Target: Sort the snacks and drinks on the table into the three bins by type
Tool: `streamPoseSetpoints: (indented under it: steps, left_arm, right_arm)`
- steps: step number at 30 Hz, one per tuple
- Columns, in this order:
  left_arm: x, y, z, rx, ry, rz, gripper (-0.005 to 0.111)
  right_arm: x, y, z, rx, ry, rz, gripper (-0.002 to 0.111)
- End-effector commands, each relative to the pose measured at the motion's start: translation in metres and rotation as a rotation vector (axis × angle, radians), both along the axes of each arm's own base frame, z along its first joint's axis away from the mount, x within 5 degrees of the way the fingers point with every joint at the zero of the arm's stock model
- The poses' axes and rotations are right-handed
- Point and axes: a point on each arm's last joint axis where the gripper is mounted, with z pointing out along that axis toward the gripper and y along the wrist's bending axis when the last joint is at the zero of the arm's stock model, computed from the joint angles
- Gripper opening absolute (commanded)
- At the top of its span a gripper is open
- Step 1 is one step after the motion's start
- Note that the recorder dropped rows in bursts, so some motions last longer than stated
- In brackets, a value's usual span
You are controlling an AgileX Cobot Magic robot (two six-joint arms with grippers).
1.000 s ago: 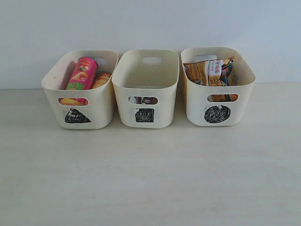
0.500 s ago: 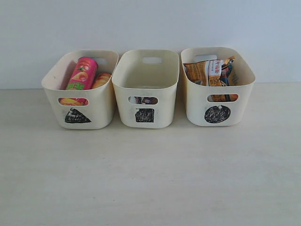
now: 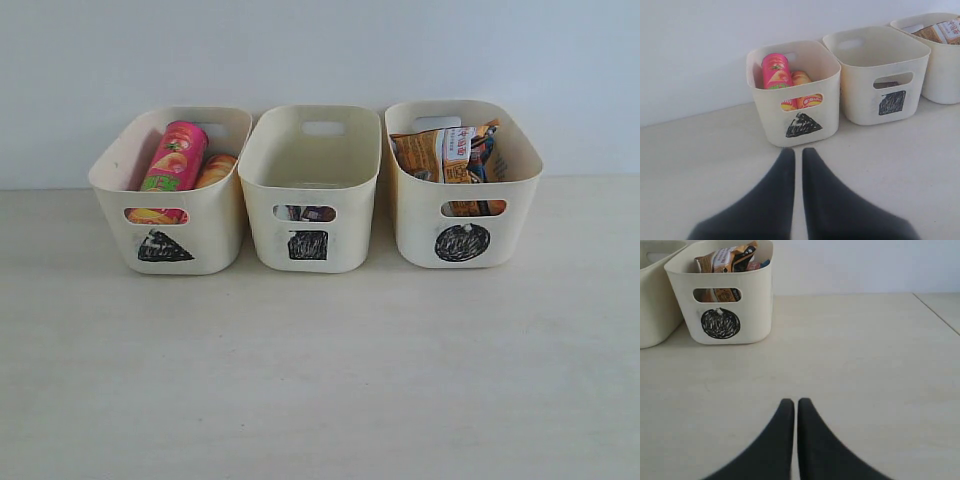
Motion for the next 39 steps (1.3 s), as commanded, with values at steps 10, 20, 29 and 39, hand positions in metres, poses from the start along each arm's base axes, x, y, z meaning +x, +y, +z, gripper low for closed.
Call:
streamPoseSetpoints:
  steps: [10,20,29,39]
  left_arm:
    - [-0.022,0.011,-0.045,-0.039,-0.081,0.11,0.004]
    - [-0.023,0.015,-0.052,-0.101,-0.06,0.173,0.004]
    - [-0.025,0.015,-0.058,-0.101,-0.002,0.178,0.004]
    - [-0.026,0.015,-0.058,-0.1,0.005,0.178,0.004]
  right_arm:
    - [0.0,0.0,0.0,0.0,-0.007,0.004,0.0]
    - [0.0,0.0,0.0,0.0,-0.007,0.004,0.0]
    - [0.0,0.0,0.0,0.0,-0.007,0.004,0.0]
    - [0.0,0.0,0.0,0.0,-0.007,0.004,0.0]
